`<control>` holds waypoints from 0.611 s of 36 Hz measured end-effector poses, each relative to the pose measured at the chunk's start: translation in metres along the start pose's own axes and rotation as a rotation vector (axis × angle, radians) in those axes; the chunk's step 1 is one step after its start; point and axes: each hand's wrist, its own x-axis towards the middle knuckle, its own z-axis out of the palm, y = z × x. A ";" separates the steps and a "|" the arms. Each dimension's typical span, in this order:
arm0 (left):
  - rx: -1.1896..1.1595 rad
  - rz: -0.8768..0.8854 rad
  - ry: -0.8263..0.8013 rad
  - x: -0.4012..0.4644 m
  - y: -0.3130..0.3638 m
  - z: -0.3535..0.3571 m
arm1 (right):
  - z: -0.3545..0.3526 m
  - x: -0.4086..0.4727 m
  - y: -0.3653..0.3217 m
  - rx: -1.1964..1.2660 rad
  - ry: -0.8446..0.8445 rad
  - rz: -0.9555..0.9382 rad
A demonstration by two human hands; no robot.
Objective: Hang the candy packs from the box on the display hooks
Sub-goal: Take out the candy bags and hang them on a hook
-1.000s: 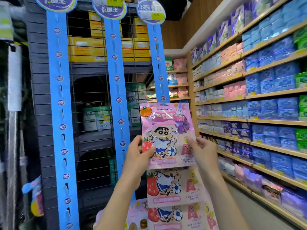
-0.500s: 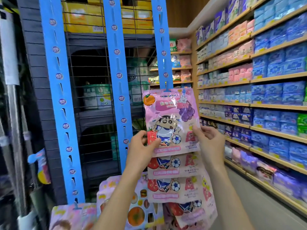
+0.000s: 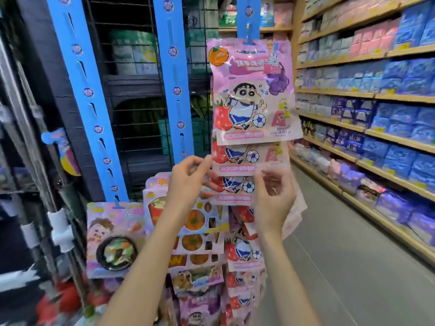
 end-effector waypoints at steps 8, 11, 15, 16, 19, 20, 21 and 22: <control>0.133 -0.009 -0.068 -0.040 -0.064 -0.019 | -0.018 -0.053 0.022 -0.060 -0.284 0.057; 0.132 -0.103 -0.074 -0.063 -0.102 -0.033 | -0.030 -0.084 0.039 -0.095 -0.410 0.086; 0.215 -0.260 -0.064 -0.103 -0.161 -0.058 | -0.056 -0.136 0.072 -0.130 -0.571 0.251; 0.226 -0.306 -0.064 -0.113 -0.179 -0.066 | -0.063 -0.149 0.083 -0.147 -0.602 0.309; 0.257 -0.469 -0.049 -0.141 -0.227 -0.087 | -0.082 -0.186 0.115 -0.193 -0.691 0.492; 0.257 -0.530 -0.034 -0.150 -0.242 -0.093 | -0.087 -0.199 0.123 -0.211 -0.715 0.553; 0.257 -0.589 -0.016 -0.159 -0.255 -0.099 | -0.092 -0.210 0.130 -0.228 -0.736 0.607; 0.253 -0.645 0.000 -0.169 -0.269 -0.104 | -0.097 -0.222 0.139 -0.243 -0.751 0.657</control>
